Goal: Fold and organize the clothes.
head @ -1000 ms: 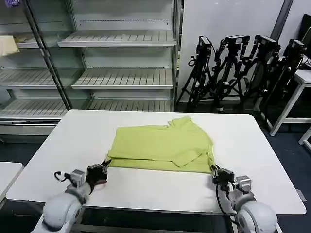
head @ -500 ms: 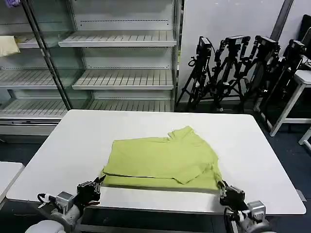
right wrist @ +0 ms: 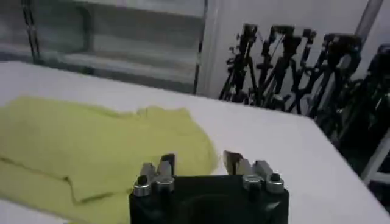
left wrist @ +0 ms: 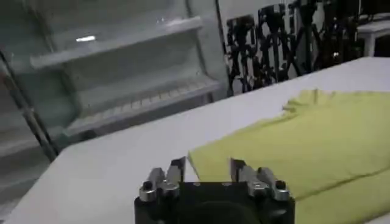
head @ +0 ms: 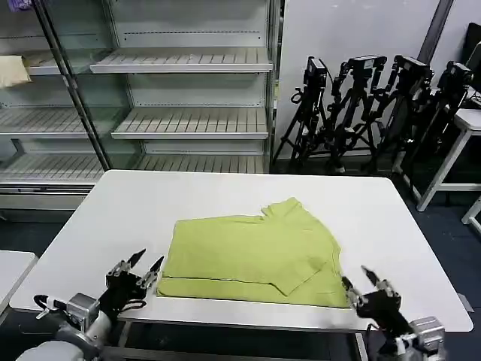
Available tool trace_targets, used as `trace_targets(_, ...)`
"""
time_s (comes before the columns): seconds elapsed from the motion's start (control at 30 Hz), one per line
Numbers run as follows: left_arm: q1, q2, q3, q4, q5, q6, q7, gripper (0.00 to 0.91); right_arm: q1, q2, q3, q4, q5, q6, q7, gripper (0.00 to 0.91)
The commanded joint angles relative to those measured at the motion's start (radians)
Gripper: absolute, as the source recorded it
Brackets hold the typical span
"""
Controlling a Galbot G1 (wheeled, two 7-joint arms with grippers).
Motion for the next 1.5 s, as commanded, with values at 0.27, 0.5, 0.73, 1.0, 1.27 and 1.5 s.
trace_targets(0.27,-0.494,0.022,0.29,0.396,-0.104,0.008,-0.085,0.907,0.711,0.046,-0.412,-0.479,0.071,-0.019,0.154,0.907)
trace_targets(0.5,-0.618,0.014,0.354,0.564,-0.18,0.009,-0.084,0.907,0.831,0.121,-0.479,-0.68,0.073,-0.02,0.192,0.907)
trace_targets(0.73,-0.693,0.004,0.398,0.691,-0.218,0.01,-0.083,0.907,0.904,0.173,-0.477,-0.88,0.072,-0.021,0.17,0.907)
trace_targets(1.0,-0.692,0.012,0.409,0.739,-0.222,0.012,-0.059,0.907,0.933,0.224,-0.456,-0.987,0.025,-0.02,0.155,0.907)
trace_targets(1.27,-0.685,0.02,0.398,0.747,-0.242,0.011,-0.045,0.907,0.91,0.227,-0.468,-0.976,0.029,-0.022,0.149,0.907)
trace_targets(1.5,-0.679,0.023,0.401,0.751,-0.243,0.011,-0.043,0.02,0.903,0.228,-0.479,-0.978,0.031,-0.024,0.158,0.0)
